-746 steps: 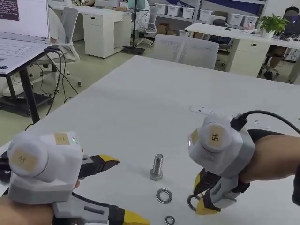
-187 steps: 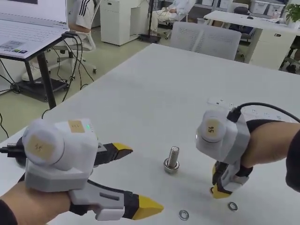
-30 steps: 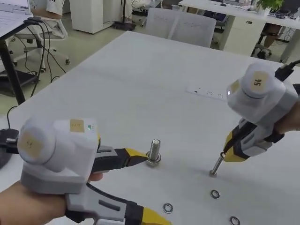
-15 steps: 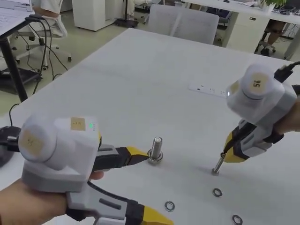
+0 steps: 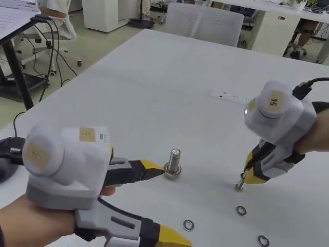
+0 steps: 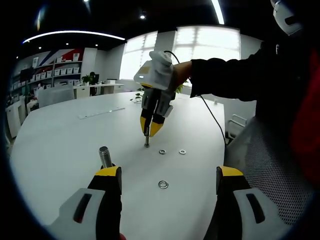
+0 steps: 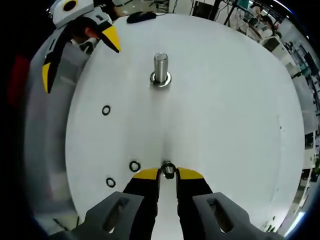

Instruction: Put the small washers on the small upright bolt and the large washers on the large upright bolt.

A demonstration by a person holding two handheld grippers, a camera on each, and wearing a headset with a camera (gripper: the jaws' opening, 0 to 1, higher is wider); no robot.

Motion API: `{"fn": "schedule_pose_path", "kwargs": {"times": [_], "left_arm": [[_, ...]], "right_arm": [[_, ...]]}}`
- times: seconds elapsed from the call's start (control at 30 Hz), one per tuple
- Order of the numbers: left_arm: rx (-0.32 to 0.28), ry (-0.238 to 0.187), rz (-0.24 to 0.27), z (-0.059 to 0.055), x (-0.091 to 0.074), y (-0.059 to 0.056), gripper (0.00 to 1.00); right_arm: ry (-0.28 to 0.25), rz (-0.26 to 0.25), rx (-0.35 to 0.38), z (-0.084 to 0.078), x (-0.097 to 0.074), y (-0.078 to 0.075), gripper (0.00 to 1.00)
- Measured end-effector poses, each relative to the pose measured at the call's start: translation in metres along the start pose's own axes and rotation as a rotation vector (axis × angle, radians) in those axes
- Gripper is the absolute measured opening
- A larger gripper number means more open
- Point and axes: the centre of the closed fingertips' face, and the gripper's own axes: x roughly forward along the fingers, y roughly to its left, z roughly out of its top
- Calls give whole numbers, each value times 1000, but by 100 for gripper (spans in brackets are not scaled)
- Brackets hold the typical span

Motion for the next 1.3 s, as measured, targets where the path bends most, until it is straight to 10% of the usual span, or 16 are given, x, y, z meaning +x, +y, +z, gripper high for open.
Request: {"fn": "schedule_pose_path", "kwargs": {"times": [1.3], "left_arm": [[-2,7,1,2,1,0,77]], "right_arm": [[4,19,83,-27,14,7,20]]}}
